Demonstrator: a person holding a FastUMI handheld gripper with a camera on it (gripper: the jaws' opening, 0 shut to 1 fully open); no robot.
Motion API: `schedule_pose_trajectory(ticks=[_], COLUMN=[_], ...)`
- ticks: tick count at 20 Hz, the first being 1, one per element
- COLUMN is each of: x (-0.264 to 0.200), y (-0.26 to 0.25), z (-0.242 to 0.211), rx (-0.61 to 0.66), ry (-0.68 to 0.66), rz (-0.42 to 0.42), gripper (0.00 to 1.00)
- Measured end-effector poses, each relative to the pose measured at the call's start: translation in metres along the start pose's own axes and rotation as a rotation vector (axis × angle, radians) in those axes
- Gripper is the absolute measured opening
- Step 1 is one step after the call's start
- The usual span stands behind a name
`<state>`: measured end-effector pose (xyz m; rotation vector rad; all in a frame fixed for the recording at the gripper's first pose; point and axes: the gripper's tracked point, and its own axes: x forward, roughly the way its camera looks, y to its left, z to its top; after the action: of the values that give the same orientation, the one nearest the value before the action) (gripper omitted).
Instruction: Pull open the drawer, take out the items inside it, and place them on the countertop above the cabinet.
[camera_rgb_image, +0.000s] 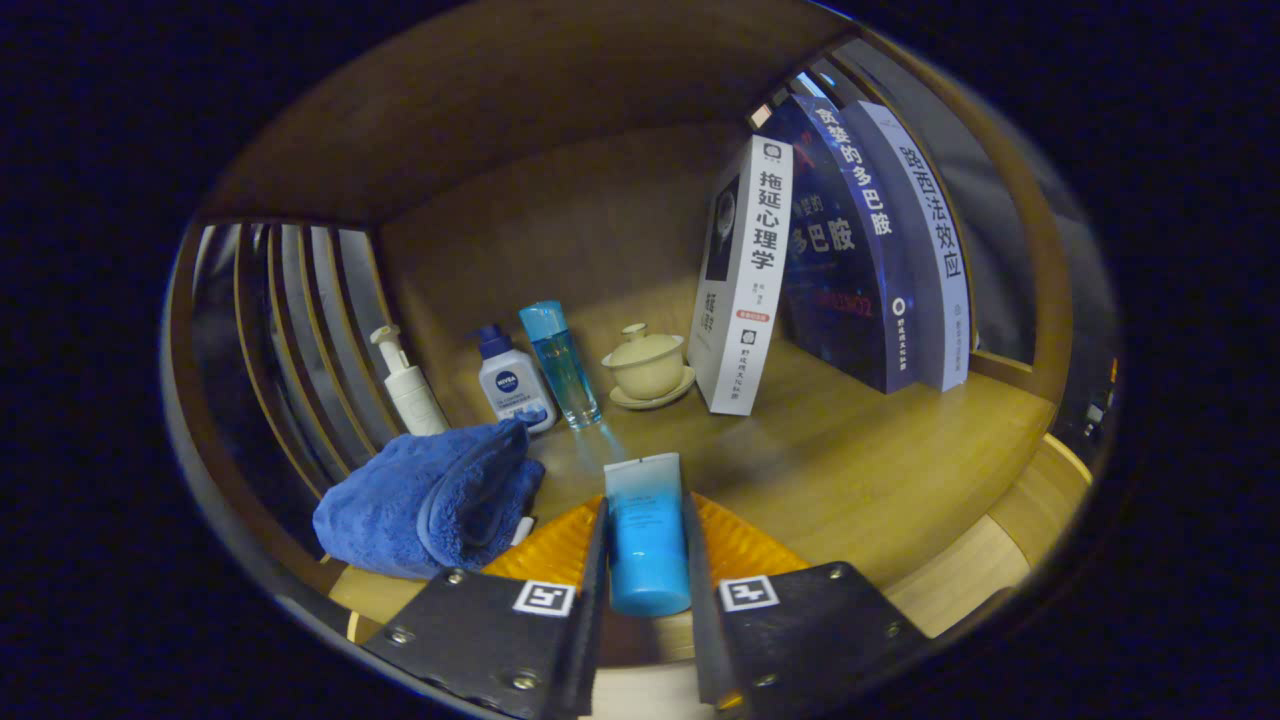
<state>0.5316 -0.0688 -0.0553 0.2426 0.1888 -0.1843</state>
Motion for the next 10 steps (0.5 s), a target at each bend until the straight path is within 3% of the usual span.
schedule_pose_trajectory(ticks=[3, 8, 10], x=[-0.002, -0.026, -0.042], y=[-0.001, -0.013, -0.013], z=[-0.001, 0.01, 0.01], rx=[0.01, -0.055, -0.106], ry=[0.021, -0.005, -0.012], rz=[0.005, -0.042, -0.043], gripper=[0.45, 0.97, 0.97])
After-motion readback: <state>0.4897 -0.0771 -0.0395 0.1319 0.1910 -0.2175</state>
